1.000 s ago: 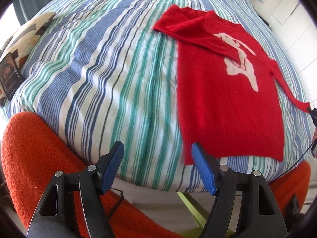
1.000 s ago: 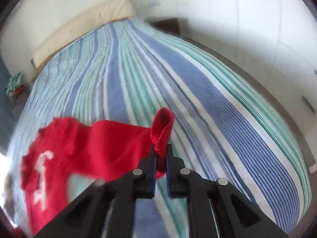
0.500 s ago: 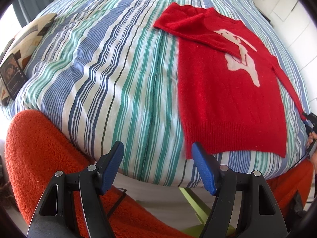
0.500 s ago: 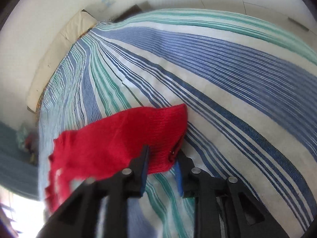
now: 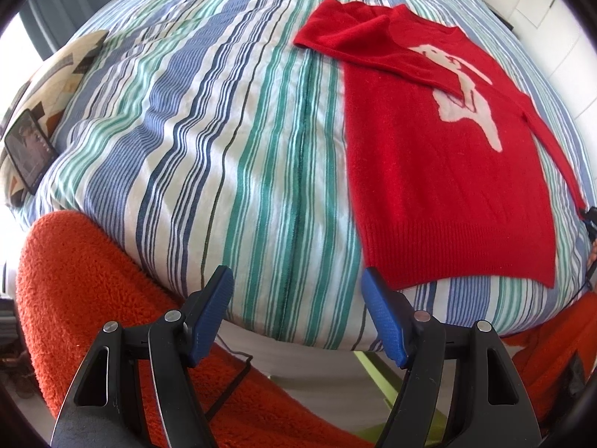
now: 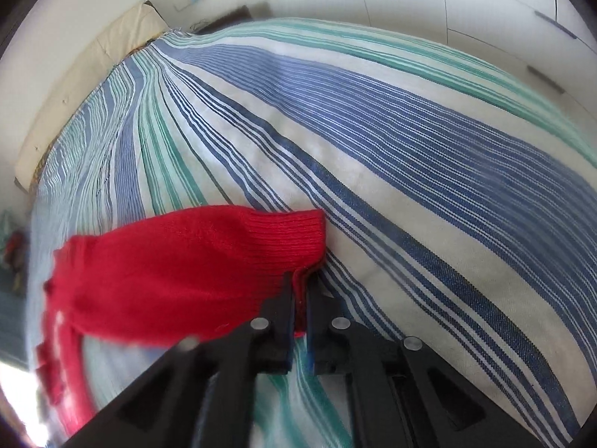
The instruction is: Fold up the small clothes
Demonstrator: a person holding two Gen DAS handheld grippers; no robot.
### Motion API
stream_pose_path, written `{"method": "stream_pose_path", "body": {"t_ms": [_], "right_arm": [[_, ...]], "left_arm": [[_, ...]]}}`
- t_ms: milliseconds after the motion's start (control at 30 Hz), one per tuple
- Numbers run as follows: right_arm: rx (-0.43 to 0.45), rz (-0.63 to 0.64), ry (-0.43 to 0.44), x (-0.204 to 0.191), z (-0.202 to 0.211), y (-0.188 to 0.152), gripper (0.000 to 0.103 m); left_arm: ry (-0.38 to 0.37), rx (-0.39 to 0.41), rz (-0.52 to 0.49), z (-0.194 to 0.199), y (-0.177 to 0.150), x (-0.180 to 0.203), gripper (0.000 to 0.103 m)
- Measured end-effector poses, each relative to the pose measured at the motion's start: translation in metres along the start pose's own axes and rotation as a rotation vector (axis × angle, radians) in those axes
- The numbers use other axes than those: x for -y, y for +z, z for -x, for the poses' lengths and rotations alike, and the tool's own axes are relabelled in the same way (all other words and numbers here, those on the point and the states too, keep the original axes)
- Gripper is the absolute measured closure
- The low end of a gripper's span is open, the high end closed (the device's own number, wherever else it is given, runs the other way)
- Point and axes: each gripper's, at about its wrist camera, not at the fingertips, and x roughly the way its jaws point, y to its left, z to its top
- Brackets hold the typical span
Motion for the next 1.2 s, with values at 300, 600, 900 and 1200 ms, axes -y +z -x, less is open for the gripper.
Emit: {"method": "stream_pose_path", "body": {"t_ms": [300,600,900,1200], "right_arm": [[0.008,-0.005,0.010,0.005,0.006,-0.002,0.098],[0.039,0.049,-0.074,-0.004,0.038,0.001,0.041],[0.154,0.310,-0.084,-0.030,0.131,-0.030,0.027],[0.179,0.385,-0.066,-0.031,0.151,-0.077,0.026]], "left_arm": [[0.009,0.020,-0.025,0.003,-0.003,0.001,0.029],[0.041,0.063,-0.093,0.011,0.013,0.004,0.029],[-0.061,0.235,-0.273,0.055,0.109,0.068,0.009],[-0.113,0.058,-0.545,-0.045,0.185,0.196,0.021]]}}
